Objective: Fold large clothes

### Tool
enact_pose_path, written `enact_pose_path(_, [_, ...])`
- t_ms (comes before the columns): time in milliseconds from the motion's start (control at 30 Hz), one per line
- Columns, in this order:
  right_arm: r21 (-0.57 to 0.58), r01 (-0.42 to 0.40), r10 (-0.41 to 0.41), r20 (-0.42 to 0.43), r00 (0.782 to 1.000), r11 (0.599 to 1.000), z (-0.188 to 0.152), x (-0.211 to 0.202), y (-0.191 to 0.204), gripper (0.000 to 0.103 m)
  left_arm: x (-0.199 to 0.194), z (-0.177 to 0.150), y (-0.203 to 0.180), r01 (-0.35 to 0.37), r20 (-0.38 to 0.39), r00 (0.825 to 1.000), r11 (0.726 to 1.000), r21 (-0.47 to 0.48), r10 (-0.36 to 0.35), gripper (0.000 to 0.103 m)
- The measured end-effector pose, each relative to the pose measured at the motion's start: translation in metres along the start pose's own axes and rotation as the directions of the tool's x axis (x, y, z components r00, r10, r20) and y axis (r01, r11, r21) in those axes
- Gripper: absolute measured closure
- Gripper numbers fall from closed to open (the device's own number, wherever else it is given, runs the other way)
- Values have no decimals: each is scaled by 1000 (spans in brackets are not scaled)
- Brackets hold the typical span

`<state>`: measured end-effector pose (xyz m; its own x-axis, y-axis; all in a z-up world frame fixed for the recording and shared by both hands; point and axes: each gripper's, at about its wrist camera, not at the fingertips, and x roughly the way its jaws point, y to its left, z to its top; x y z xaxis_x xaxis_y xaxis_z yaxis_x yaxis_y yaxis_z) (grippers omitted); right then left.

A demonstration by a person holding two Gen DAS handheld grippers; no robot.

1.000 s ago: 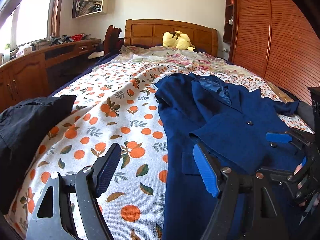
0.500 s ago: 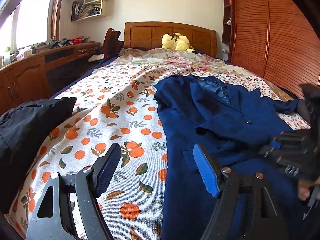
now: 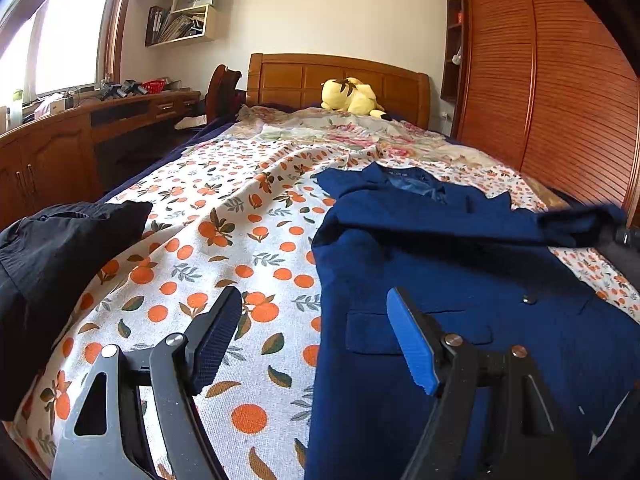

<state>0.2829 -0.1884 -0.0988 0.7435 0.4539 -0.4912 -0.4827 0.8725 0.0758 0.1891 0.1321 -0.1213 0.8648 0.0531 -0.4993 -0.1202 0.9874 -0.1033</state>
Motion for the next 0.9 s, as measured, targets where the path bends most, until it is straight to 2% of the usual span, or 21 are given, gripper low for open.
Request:
enact_pose_path(167, [-19, 72, -74, -85, 994, 997, -28, 7, 2, 84, -9, 0, -6, 21, 15, 1000, 1000, -1, -21, 27])
enact_pose_path(267, [-50, 90, -95, -113, 989, 995, -35, 9, 11, 60, -13, -1, -10, 30, 20, 999, 1000, 5, -30, 27])
enact_pose_path(300, [-63, 95, -102, -110, 989, 993, -35, 8, 14, 56, -13, -1, -11, 32, 21, 999, 999, 7, -32, 27])
enact_pose_path(533, [-132, 65, -80, -109, 991, 989, -20, -10, 28, 49, -10, -3, -20, 56, 9, 998, 998, 18, -56, 27])
enact_pose_path(700, [-157, 31, -53, -138, 989, 987, -18, 23, 30, 48, -5, -7, -30, 62, -7, 998, 997, 46, -62, 27])
enact_pose_path(900, [-198, 10, -58, -237, 970, 980, -21, 66, 38, 48, -1, -10, -40, 72, -25, 997, 995, 73, -71, 27])
